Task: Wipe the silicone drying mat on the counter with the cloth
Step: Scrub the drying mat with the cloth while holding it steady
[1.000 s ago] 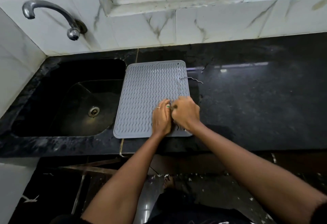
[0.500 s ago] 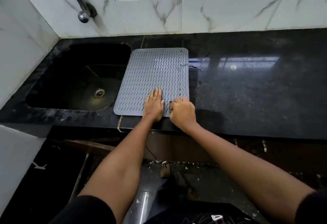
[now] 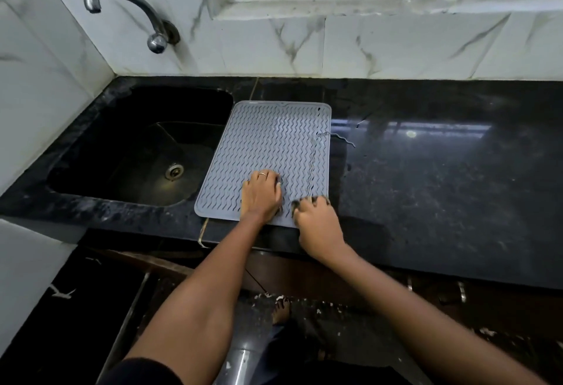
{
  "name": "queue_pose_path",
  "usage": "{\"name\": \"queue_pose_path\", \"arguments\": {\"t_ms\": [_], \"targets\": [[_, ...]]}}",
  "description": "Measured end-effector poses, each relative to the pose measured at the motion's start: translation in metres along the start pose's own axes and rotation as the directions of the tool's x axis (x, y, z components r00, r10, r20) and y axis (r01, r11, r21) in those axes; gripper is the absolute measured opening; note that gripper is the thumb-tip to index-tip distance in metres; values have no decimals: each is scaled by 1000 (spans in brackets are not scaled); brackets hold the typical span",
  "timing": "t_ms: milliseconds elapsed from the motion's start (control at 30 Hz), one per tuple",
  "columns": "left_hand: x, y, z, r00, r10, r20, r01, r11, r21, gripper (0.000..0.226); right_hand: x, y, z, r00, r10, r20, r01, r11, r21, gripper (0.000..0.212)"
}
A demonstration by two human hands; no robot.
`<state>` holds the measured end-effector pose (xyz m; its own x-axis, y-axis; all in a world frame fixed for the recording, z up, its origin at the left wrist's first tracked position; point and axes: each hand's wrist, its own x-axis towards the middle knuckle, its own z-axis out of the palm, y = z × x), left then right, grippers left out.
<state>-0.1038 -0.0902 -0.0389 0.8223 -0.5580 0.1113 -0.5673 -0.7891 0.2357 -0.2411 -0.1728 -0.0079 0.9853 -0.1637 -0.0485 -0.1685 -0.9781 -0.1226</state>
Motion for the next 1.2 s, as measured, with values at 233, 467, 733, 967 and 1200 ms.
{"name": "queue_pose_path", "arguments": {"t_ms": [233,467,733,967,1200], "targets": [[45,-9,1,998,9,-61,-8,1000,25,30,47,28,-55,909,260,326,-399,767,502,18],[124,-22,-1,1000,20,-1,-20,999,-26,28,156,53,-69,924,346,-162,-216,822,527,34],[200,-36,17,987,133,90,-117,979,-167,45,187,46,6,966,232,-115,-212,964,161,30],[232,-51,36,968,205,142,-182,970,-164,53,242,69,1,949,281,-145,-260,954,150,33],[232,-54,42,967,228,117,-208,964,-165,54,317,101,-17,911,366,-192,-319,918,235,25]]}}
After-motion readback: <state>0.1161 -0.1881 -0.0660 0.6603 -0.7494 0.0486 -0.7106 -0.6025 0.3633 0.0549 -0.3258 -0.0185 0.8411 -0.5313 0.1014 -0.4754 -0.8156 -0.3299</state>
